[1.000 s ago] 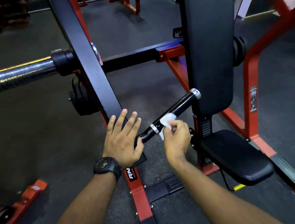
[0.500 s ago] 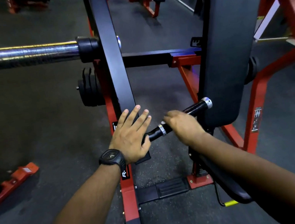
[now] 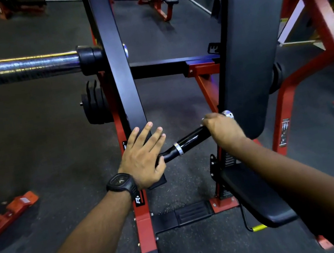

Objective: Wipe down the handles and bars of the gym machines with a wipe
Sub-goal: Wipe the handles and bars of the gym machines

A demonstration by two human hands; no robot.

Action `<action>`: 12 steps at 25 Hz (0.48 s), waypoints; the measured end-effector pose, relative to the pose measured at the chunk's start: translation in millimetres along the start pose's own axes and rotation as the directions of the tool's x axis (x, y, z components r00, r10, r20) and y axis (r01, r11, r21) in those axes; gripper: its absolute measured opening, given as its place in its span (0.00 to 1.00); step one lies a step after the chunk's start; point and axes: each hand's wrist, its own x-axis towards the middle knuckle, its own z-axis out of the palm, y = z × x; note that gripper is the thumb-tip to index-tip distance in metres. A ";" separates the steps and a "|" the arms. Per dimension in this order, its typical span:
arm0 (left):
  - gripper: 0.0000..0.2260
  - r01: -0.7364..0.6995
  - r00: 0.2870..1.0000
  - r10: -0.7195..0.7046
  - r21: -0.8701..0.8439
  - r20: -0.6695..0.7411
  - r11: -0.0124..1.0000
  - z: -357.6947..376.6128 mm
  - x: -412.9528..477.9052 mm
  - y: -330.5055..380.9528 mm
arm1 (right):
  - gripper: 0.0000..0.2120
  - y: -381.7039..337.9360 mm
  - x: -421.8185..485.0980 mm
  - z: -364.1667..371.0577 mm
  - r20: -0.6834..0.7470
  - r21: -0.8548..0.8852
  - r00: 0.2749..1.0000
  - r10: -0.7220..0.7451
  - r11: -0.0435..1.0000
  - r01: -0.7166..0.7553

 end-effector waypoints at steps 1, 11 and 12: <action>0.26 -0.002 1.000 0.002 0.002 -0.004 1.000 -0.7 0.3 0.0 | 0.08 -3.6 -1.3 3.8 0.003 0.002 0.997 -0.076 0.997 0.076; 0.26 -0.012 1.000 0.012 -0.008 -0.024 1.000 2.1 0.6 -0.6 | 0.15 25.9 -16.2 12.2 -0.202 0.008 0.978 0.041 0.999 -0.041; 0.25 -0.015 1.000 0.015 -0.015 -0.027 1.000 2.1 0.9 -0.5 | 0.15 25.1 -23.6 20.9 -0.280 0.122 0.939 0.201 0.977 -0.173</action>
